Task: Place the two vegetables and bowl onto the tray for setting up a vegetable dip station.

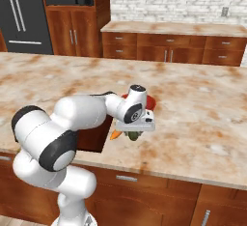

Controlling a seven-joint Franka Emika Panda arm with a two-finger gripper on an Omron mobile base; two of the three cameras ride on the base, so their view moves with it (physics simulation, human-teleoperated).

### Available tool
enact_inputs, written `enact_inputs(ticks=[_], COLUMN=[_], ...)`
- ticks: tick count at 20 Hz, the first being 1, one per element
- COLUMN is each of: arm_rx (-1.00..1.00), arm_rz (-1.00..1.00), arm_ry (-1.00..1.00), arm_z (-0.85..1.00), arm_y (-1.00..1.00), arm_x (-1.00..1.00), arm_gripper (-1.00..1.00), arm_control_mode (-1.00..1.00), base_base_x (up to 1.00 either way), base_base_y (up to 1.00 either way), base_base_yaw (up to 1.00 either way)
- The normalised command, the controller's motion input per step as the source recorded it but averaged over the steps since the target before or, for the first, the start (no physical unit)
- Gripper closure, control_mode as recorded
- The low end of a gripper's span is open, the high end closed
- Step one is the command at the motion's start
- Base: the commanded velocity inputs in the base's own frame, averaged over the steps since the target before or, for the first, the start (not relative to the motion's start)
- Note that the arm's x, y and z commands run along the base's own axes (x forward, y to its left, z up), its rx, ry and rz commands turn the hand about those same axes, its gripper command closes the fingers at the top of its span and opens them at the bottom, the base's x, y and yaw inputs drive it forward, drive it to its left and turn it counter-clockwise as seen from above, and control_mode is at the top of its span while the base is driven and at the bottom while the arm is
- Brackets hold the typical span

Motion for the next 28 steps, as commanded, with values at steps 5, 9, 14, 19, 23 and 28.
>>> enact_inputs(ticks=[5,9,14,19,23,28], arm_rx=[0.00,0.00,0.00,0.00,0.00,0.00], arm_rz=[0.36,0.35,0.37,0.34,0.26,0.22], arm_ry=[0.00,-0.01,-0.02,-0.01,0.00,0.00], arm_z=[0.34,0.26,0.20,0.02,0.00,0.00], arm_y=[0.49,0.52,0.62,0.56,0.46,0.23], arm_x=[-0.33,0.00,0.00,0.09,0.55,0.58], arm_gripper=[1.00,1.00,1.00,1.00,1.00,1.00], arm_control_mode=[-1.00,-1.00,-1.00,-1.00,-1.00,-1.00], base_base_x=[0.00,0.00,0.00,0.00,0.00,0.00], base_base_y=[0.00,0.00,0.00,0.00,0.00,0.00], base_base_yaw=[0.00,0.00,0.00,0.00,0.00,0.00])
